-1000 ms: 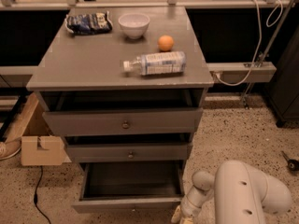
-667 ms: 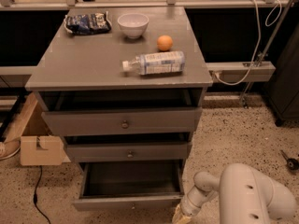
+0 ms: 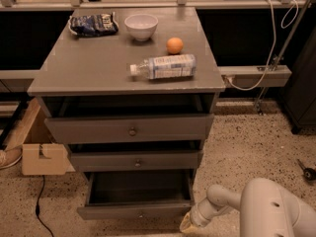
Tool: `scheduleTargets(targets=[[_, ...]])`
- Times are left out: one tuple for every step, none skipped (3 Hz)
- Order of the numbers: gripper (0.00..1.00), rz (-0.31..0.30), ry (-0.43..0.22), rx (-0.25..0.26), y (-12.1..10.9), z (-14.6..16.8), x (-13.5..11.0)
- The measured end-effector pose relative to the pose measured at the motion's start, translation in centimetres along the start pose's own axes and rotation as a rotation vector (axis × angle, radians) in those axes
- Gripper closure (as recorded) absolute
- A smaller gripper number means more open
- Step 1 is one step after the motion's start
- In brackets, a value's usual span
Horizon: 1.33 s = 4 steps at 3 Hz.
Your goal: Close bottom drawer
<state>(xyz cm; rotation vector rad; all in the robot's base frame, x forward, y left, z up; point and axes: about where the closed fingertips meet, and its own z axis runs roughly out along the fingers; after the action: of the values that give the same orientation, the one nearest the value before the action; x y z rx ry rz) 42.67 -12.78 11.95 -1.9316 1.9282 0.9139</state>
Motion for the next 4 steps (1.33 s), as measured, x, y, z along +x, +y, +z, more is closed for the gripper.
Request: scheduleTargets(targets=[[1.00,0.000,0.000,0.000,0.0,0.0,0.0],[1.00,-0.039,-0.004,0.005,-0.3,0.4,-0.5],[1.00,-0.163,0.007,0.082,-1.1,0.2,-2.7],[1.00,-0.278,0.012,0.191,-2.3,0.3,-4.8]])
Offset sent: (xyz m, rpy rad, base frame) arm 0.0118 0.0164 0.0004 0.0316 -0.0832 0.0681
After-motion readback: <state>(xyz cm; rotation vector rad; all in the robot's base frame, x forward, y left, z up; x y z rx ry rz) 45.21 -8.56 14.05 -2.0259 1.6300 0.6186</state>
